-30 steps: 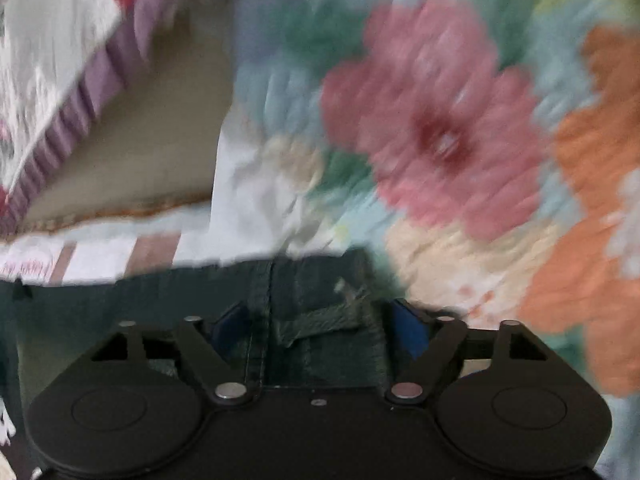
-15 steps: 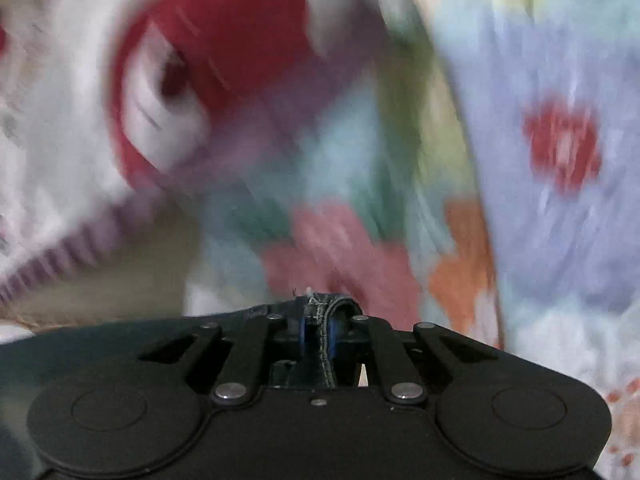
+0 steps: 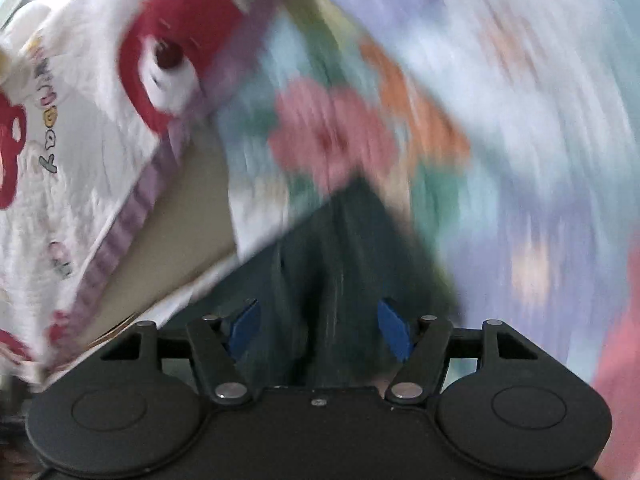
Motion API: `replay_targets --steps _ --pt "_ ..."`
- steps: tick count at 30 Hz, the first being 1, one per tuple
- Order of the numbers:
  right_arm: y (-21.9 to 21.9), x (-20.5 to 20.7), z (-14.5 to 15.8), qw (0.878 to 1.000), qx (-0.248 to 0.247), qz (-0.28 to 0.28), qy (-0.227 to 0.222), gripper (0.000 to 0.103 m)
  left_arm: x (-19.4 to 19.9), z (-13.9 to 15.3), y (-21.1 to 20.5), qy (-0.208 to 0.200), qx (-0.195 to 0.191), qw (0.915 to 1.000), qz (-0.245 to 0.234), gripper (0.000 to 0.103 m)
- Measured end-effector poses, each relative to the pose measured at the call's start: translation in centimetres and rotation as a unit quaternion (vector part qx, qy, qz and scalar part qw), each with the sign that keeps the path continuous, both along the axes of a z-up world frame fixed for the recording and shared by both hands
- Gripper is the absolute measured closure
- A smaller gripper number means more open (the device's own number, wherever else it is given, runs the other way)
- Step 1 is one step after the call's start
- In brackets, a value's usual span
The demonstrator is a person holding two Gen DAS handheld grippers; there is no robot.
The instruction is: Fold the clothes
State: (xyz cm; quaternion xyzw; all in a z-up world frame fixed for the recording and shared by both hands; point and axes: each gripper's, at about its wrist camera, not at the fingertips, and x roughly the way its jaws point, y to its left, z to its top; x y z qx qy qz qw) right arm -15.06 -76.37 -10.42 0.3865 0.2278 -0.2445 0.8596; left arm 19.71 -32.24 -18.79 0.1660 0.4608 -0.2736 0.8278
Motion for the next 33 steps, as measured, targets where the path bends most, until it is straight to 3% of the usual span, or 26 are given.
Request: replay_targets --steps 2,3,7,10,14,16,20,24,25,27,31,33 --pt "0.1 -0.5 -2.2 0.996 0.087 0.001 -0.02 0.033 -0.2 0.0 0.3 0.001 -0.005 1.0 0.004 0.049" --pt "0.2 -0.4 -3.0 0.994 0.108 -0.001 -0.031 0.033 -0.3 0.0 0.5 0.002 -0.006 1.0 0.006 0.049" --pt "0.0 0.0 -3.8 0.994 0.086 -0.047 -0.038 0.033 -0.1 -0.2 1.8 0.014 -0.013 0.9993 0.031 0.046" --pt "-0.4 -0.9 -5.2 0.989 0.086 -0.108 -0.057 0.047 0.3 -0.1 2.8 0.028 -0.029 0.9978 0.053 0.046" --pt "-0.4 -1.9 -6.9 0.978 0.118 -0.144 -0.097 0.043 0.7 -0.3 3.5 0.036 -0.035 0.9969 0.06 0.046" --pt "-0.7 -1.4 -7.3 0.977 0.113 -0.148 -0.1 0.033 0.8 -0.4 3.5 0.035 -0.034 0.9971 0.059 0.046" --pt "-1.2 0.8 -7.4 0.982 0.089 -0.141 -0.083 0.029 0.7 -0.5 3.1 0.031 -0.024 0.9978 0.054 0.044" --pt "-1.0 3.6 -6.5 0.995 -0.005 -0.098 -0.034 0.025 0.5 -0.5 3.0 0.023 -0.016 0.9987 0.043 0.044" --pt "-0.8 4.0 -6.2 0.995 -0.014 -0.099 -0.02 0.026 0.5 -0.5 2.9 0.021 -0.013 0.9988 0.043 0.043" --pt "-0.5 4.5 -4.8 0.995 -0.04 -0.096 -0.001 0.064 0.6 -0.5 2.8 0.02 -0.008 0.9986 0.048 0.043" --pt "-1.0 3.1 1.0 0.992 -0.112 -0.046 -0.024 0.075 1.3 -0.3 3.2 0.038 -0.009 0.9969 0.069 0.042" --pt "-1.7 2.0 3.8 0.99 -0.137 -0.02 -0.037 0.075 1.7 -0.2 3.5 0.046 -0.01 0.9957 0.079 0.042"
